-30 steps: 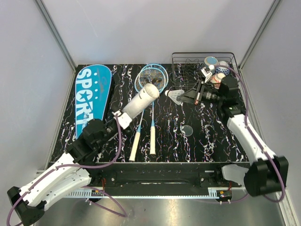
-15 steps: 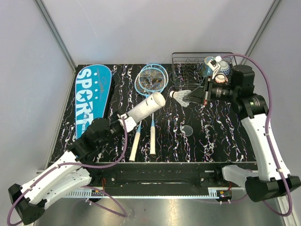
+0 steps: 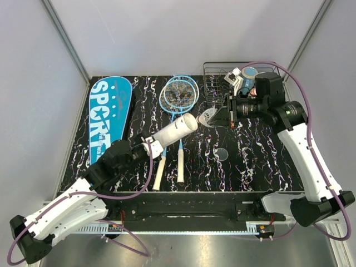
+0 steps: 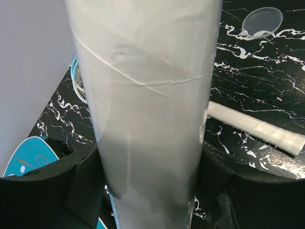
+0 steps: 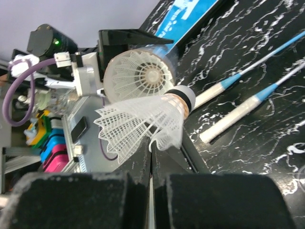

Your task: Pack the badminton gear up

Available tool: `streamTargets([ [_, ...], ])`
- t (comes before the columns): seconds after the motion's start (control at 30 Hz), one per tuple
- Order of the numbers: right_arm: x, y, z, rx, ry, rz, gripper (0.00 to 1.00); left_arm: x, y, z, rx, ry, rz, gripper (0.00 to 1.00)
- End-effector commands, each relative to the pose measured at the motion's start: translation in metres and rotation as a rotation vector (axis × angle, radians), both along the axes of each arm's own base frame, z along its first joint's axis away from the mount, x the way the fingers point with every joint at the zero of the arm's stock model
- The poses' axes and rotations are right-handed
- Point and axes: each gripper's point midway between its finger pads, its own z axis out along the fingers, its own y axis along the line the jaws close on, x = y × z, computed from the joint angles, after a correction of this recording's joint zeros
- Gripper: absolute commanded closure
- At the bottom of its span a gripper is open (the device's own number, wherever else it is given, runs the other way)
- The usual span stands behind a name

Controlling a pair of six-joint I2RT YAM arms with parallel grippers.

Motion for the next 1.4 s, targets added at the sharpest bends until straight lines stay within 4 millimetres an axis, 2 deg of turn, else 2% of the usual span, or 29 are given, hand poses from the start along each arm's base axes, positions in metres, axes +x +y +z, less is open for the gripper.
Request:
streamTargets([
  [0.0, 0.009, -0.009, 0.018, -0.047, -0.117, -0.090, 1.00, 0.005, -0.008, 0.034, -0.067, -0.093, -0.016, 0.86],
  [0.13, -0.002, -0.008, 0.027, -0.017, -0.133, -0.050, 1.00, 0.005, -0.009, 0.035, -0.066, -0.096, -0.016, 0.86],
  [0.4, -0.013, 0.009, 0.003, -0.036, -0.054, 0.051, 1.00, 0.000, -0.015, 0.032, -0.064, -0.090, -0.055, 0.86],
  [0.53, -0.008, 0.021, -0.004, -0.064, -0.050, 0.082, 1.00, -0.006, -0.018, 0.033, -0.069, -0.095, -0.088, 0.86],
  [0.57, -0.004, 0.020, -0.002, -0.075, -0.064, 0.071, 0.91, -0.006, -0.018, 0.032, -0.067, -0.095, -0.088, 0.87],
  [0.6, 0.008, 0.018, -0.008, -0.115, -0.075, 0.018, 0.87, -0.006, -0.018, 0.033, -0.070, -0.096, -0.088, 0.87],
  [0.67, 0.018, 0.012, -0.010, -0.158, -0.100, -0.038, 0.79, -0.006, -0.018, 0.033, -0.069, -0.099, -0.087, 0.87],
  [0.7, 0.024, 0.008, -0.013, -0.185, -0.116, -0.076, 0.70, -0.006, -0.017, 0.034, -0.069, -0.101, -0.081, 0.86],
  [0.8, 0.029, 0.008, -0.018, -0.205, -0.117, -0.082, 0.58, -0.007, -0.018, 0.034, -0.073, -0.099, -0.086, 0.87],
  [1.1, 0.035, 0.032, -0.037, -0.182, -0.084, -0.070, 0.44, -0.009, -0.020, 0.035, -0.077, -0.095, -0.097, 0.87],
  [1.2, 0.033, 0.049, -0.043, -0.157, -0.063, -0.044, 0.41, -0.008, -0.020, 0.036, -0.081, -0.097, -0.088, 0.87],
  [1.23, 0.026, 0.059, -0.045, -0.148, -0.049, -0.016, 0.40, -0.007, -0.019, 0.036, -0.079, -0.097, -0.085, 0.88],
  [1.3, 0.023, 0.071, -0.050, -0.135, -0.047, 0.015, 0.37, -0.006, -0.018, 0.038, -0.082, -0.102, -0.072, 0.88],
  [1.37, 0.022, 0.077, -0.055, -0.123, -0.026, 0.022, 0.36, -0.005, -0.016, 0.039, -0.087, -0.108, -0.061, 0.88],
])
